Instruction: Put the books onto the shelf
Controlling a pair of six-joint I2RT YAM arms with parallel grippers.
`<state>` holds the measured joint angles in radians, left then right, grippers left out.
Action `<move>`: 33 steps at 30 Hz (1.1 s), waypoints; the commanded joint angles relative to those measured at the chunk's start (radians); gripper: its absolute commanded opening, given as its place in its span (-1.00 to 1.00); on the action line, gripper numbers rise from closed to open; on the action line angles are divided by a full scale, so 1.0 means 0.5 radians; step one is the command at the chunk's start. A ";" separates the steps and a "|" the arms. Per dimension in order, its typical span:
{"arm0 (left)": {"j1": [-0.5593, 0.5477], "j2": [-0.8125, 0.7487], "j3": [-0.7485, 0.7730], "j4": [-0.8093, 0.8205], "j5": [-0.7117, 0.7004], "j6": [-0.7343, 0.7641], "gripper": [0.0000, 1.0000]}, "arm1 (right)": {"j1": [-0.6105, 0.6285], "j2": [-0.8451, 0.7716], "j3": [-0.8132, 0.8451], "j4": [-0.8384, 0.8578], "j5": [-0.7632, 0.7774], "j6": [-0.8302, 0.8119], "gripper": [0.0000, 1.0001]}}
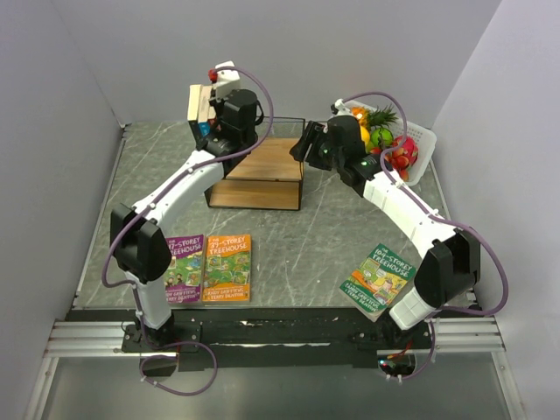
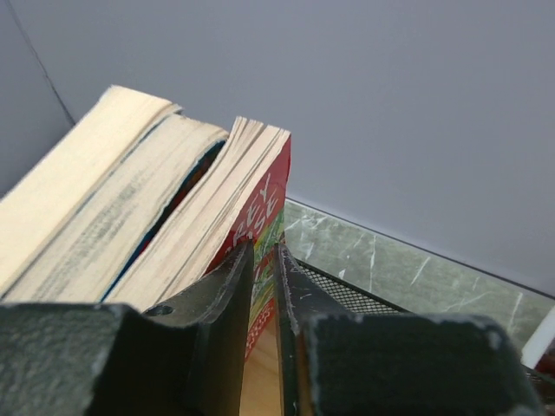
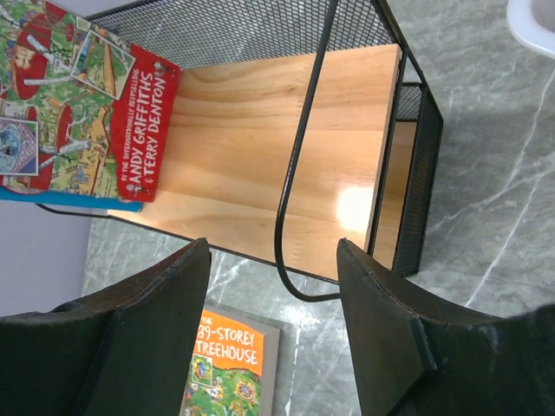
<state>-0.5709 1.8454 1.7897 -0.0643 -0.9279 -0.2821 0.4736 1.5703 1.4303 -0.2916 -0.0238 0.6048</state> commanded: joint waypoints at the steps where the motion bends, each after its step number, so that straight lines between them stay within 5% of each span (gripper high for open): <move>1: -0.015 -0.150 0.032 0.083 0.015 0.033 -0.54 | 0.010 -0.073 -0.011 0.059 0.017 -0.007 0.36; 24: -0.202 -0.218 0.041 0.175 0.015 0.175 -0.42 | 0.010 -0.226 -0.106 0.062 0.026 -0.004 0.39; 33: -0.456 -0.567 -0.164 0.260 0.030 0.260 -0.26 | 0.031 -0.796 -0.553 0.089 0.042 0.042 0.64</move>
<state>-0.7269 1.7119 1.7508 -0.0051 -0.9142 -0.1822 0.4755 1.3476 1.2446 -0.2802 -0.0196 0.6094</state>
